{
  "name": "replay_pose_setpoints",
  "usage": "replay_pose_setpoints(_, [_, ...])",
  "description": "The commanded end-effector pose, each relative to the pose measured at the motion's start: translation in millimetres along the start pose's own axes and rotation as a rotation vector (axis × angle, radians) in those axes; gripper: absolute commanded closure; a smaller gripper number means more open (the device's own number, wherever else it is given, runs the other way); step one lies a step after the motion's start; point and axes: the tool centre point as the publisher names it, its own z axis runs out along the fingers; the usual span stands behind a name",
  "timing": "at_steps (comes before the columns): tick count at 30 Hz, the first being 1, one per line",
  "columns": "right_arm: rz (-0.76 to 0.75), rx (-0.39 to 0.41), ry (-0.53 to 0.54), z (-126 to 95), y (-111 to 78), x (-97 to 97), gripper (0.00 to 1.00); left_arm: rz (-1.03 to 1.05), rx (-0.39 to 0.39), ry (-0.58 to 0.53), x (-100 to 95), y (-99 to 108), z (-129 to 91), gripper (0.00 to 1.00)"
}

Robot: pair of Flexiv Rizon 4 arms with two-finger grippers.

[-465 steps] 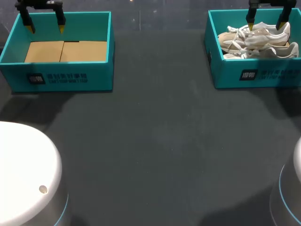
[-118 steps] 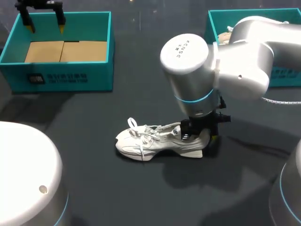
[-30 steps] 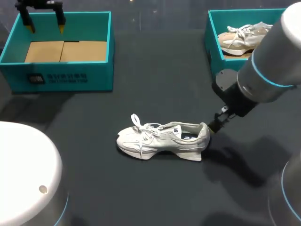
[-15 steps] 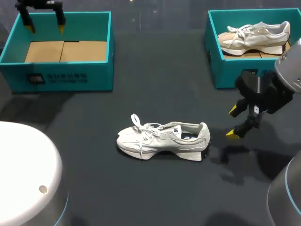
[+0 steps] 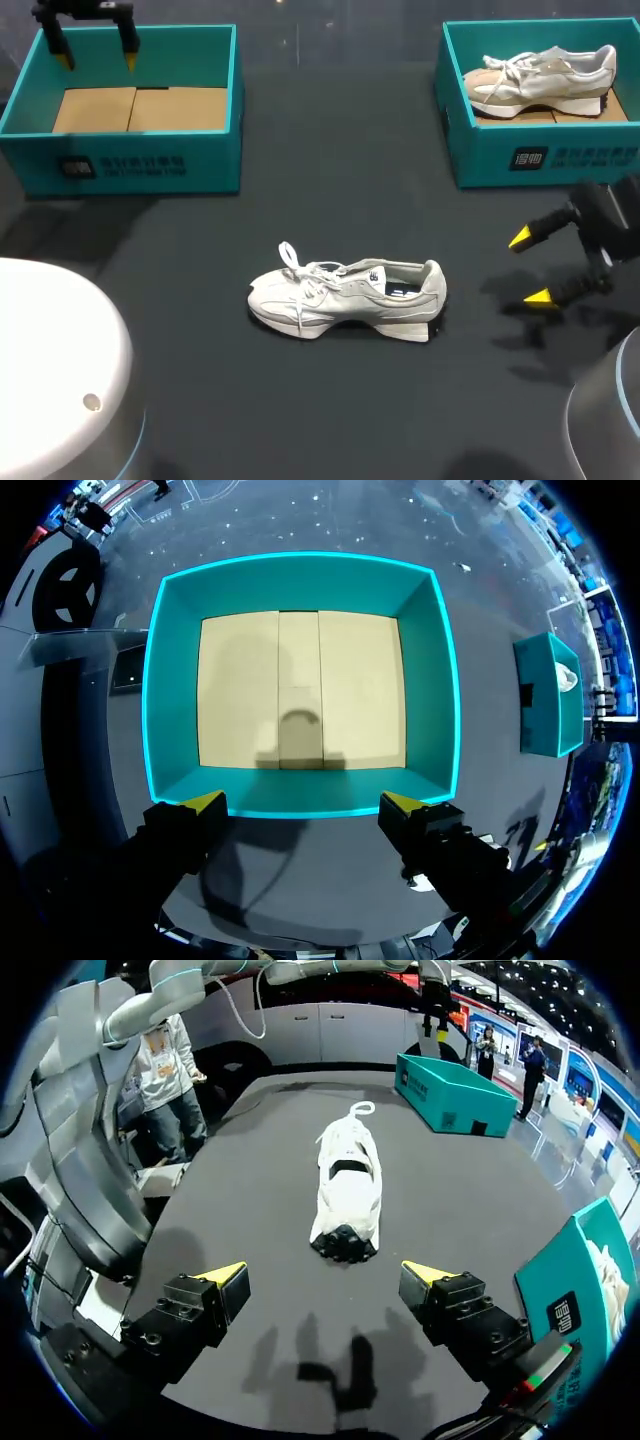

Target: Take the shoe out of the shoebox, open the shoe tongue, remove and reinsert the insole, then place the shoe into the shoebox

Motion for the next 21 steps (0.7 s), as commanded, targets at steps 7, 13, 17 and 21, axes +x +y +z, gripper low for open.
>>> replay_pose_setpoints(7, [-0.009, -0.494, -0.132, -0.4, -6.5, 14.3, 0.0, 0.0, -0.001, -0.001, 0.1, 0.0, 0.0, 0.0])
replay_pose_setpoints(13, [0.002, -0.538, -0.115, 10.8, -29.3, 1.3, 0.0, 0.0, -0.001, -0.001, 0.1, 0.0, 0.0, 0.0])
replay_pose_setpoints(17, [0.04, -0.543, -0.101, 20.3, -41.3, -4.3, 0.0, 0.0, -0.001, -0.001, 0.1, 0.0, 0.0, 0.0])
replay_pose_setpoints(21, [0.047, -0.547, -0.092, 23.4, -45.7, -5.6, 0.0, 0.0, -0.001, -0.001, 0.1, 0.0, 0.0, 0.0])
